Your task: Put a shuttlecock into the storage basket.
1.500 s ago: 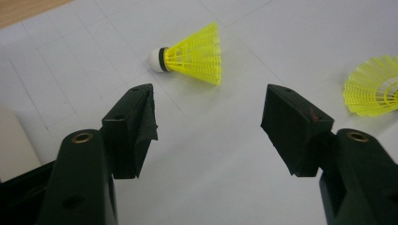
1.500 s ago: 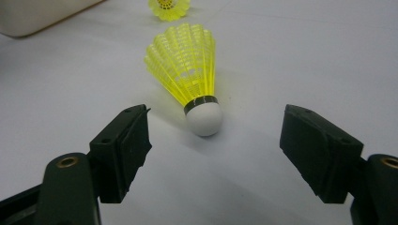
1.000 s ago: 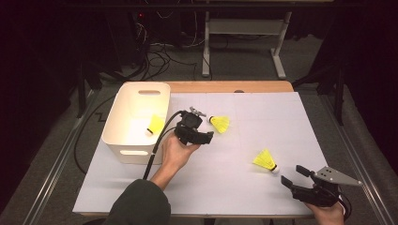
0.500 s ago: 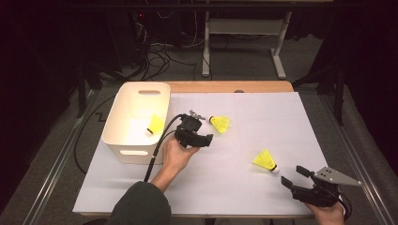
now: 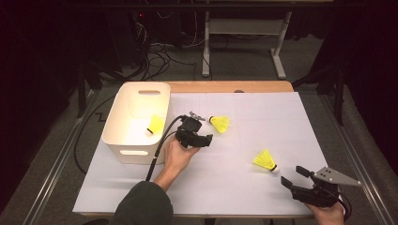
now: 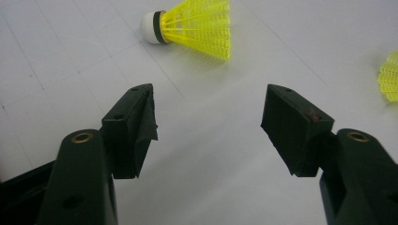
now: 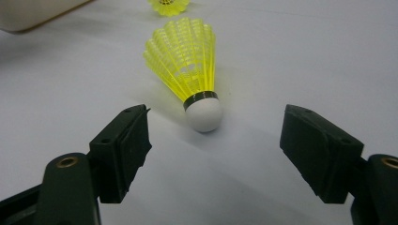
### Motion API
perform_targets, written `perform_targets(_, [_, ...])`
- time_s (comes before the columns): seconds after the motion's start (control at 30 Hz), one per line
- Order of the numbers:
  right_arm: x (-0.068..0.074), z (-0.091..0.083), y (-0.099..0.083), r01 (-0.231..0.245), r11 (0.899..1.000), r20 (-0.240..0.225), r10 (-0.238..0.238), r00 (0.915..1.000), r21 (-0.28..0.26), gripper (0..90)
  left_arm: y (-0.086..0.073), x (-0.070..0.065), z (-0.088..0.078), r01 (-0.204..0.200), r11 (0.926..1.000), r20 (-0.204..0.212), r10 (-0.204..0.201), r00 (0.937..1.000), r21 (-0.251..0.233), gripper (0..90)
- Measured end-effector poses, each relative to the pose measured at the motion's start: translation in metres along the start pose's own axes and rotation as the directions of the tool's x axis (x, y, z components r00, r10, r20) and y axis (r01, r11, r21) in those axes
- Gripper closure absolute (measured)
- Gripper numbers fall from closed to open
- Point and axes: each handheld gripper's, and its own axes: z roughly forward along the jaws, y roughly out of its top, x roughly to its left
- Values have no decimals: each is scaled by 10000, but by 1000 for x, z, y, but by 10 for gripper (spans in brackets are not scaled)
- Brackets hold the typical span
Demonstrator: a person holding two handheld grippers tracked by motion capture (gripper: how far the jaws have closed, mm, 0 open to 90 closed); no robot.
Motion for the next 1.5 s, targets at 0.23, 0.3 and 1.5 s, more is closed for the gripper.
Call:
perform_targets(0.23, [0,0,0,-18,10000,10,18,10000,15,249,4,3,9,12,10000,-106,-12,9999,-8,367])
perform_targets(0.3, [0,0,0,-34,10000,11,34,10000,10,248,5,3,11,14,10000,-115,-14,9999,12,368])
perform_targets(1.5, [0,1,0,-28,10000,-60,29,10000,27,248,36,-5,41,-530,9985,-229,533,9983,146,365])
